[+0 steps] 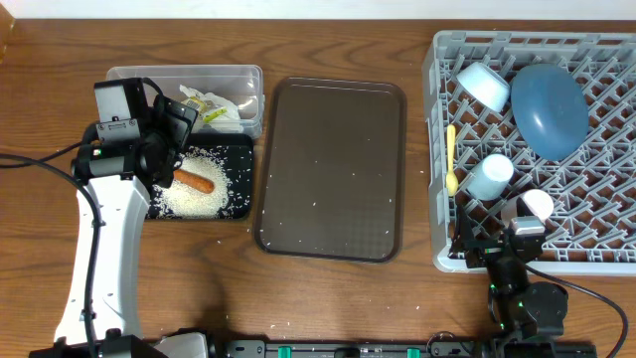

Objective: Sort waste into correct bins and load items into the dishwasher rack

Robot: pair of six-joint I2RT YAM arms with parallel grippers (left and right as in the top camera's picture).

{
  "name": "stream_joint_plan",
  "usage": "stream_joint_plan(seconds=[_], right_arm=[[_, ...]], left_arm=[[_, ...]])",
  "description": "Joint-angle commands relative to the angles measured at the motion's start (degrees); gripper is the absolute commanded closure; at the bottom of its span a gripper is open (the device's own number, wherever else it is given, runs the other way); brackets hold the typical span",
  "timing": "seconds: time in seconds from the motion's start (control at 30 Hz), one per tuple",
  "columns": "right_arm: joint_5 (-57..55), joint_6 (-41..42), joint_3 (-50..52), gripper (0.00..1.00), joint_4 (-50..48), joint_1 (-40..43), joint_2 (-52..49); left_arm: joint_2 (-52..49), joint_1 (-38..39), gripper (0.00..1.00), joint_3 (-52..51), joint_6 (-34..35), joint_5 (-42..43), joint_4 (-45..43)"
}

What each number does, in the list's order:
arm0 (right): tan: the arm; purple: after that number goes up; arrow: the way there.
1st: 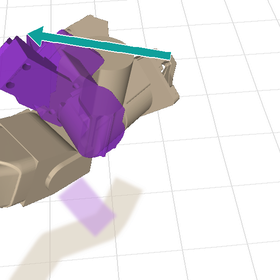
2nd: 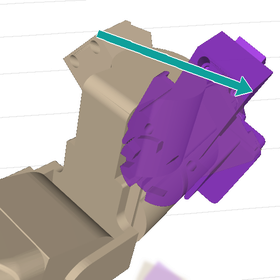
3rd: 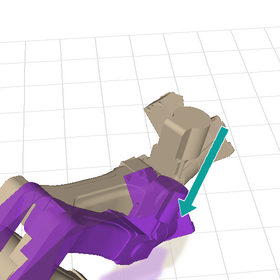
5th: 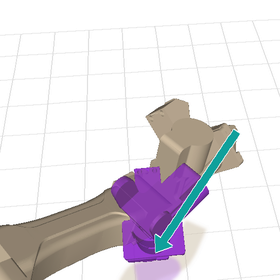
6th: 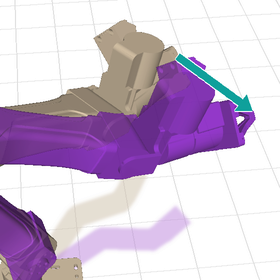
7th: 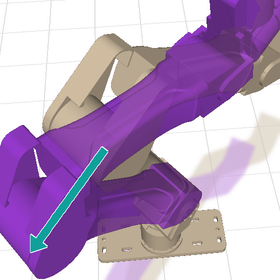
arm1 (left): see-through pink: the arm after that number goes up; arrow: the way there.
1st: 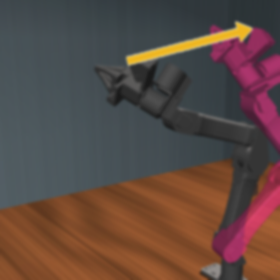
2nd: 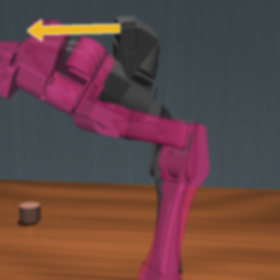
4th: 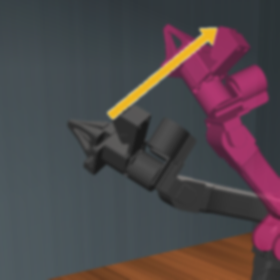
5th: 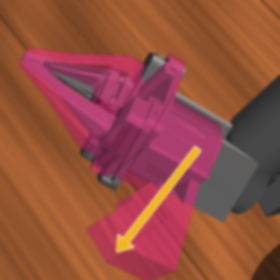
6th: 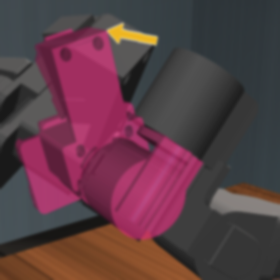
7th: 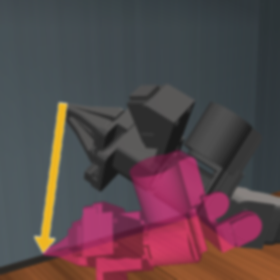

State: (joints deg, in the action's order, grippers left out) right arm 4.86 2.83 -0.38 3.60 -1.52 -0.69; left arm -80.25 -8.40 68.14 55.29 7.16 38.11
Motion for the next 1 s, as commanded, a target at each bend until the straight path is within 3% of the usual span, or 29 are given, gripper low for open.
stream_joint_plan(seconds=[0.0, 0.5, 0.9, 0.97], right_arm=[[-0.55, 0.96, 0.07, 0.01, 0.26, 0.07, 0.35], [-0.55, 0.96, 0.07, 0.01, 0.26, 0.07, 0.35], [-0.55, 0.96, 0.07, 0.01, 0.26, 0.07, 0.35], [-0.55, 0.96, 0.07, 0.01, 0.26, 0.07, 0.35]], left_arm=[[-0.24, 0.00, 0.03, 0.72, -0.55, -0.28, -0.02], [3.19, -0.33, 0.03, 0.61, -0.55, -0.31, 0.20], [28.74, 0.15, 0.03, -0.24, -0.55, -0.31, 0.37], [32.33, 0.13, 0.03, -1.18, -0.59, -3.30, 0.37]])
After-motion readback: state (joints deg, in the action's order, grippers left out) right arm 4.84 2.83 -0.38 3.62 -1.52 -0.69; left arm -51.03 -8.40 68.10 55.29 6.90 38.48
